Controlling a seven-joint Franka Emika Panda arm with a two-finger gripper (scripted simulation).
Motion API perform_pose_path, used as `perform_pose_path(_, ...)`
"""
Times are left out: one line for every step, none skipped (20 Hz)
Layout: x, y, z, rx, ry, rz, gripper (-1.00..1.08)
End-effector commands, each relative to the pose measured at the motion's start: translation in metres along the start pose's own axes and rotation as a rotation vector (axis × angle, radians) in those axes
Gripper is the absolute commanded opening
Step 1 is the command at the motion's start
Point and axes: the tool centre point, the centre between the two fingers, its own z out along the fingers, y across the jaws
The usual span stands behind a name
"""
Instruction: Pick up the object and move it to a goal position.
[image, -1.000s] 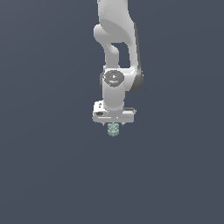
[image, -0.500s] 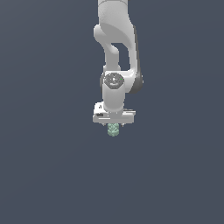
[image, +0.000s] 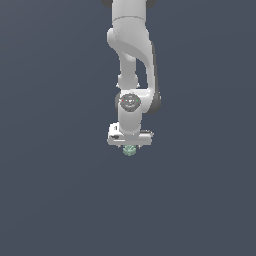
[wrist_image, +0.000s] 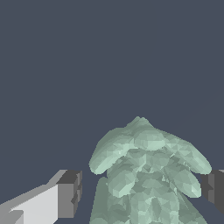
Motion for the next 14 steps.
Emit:
perform_pose_path(0.0009,-0.0001,0.0036,0.000,0.002,0.000,1.00)
perform_pose_path(0.0010,-0.0001,0.0038,0.000,0.002,0.000,1.00)
perform_pose_path(0.0010,-0.0001,0.0038,0.000,0.002,0.000,-1.00)
perform_pose_path(0.0010,-0.0001,0.0038,0.000,0.002,0.000,-1.00)
perform_pose_path(0.0010,-0.0001,0.0038,0.000,0.002,0.000,-1.00)
perform_pose_path(0.0010,-0.0001,0.0038,0.000,0.002,0.000,-1.00)
perform_pose_path(0.0010,-0.0001,0.0038,0.000,0.002,0.000,-1.00)
perform_pose_path(0.0010,-0.0001,0.0038,0.000,0.002,0.000,-1.00)
perform_pose_path(0.0010,-0.0001,0.0038,0.000,0.002,0.000,-1.00)
perform_pose_path(0.0010,-0.0001,0.0038,0.000,0.002,0.000,-1.00)
perform_pose_path(0.0010,-0.0001,0.0038,0.000,0.002,0.000,-1.00)
perform_pose_path(0.0010,-0.0001,0.0038,0.000,0.002,0.000,-1.00)
perform_pose_path(0.0014,0.0002,0.0032,0.000,0.003,0.000,-1.00)
perform_pose_path(0.0013,0.0004,0.0030,0.000,0.003,0.000,-1.00)
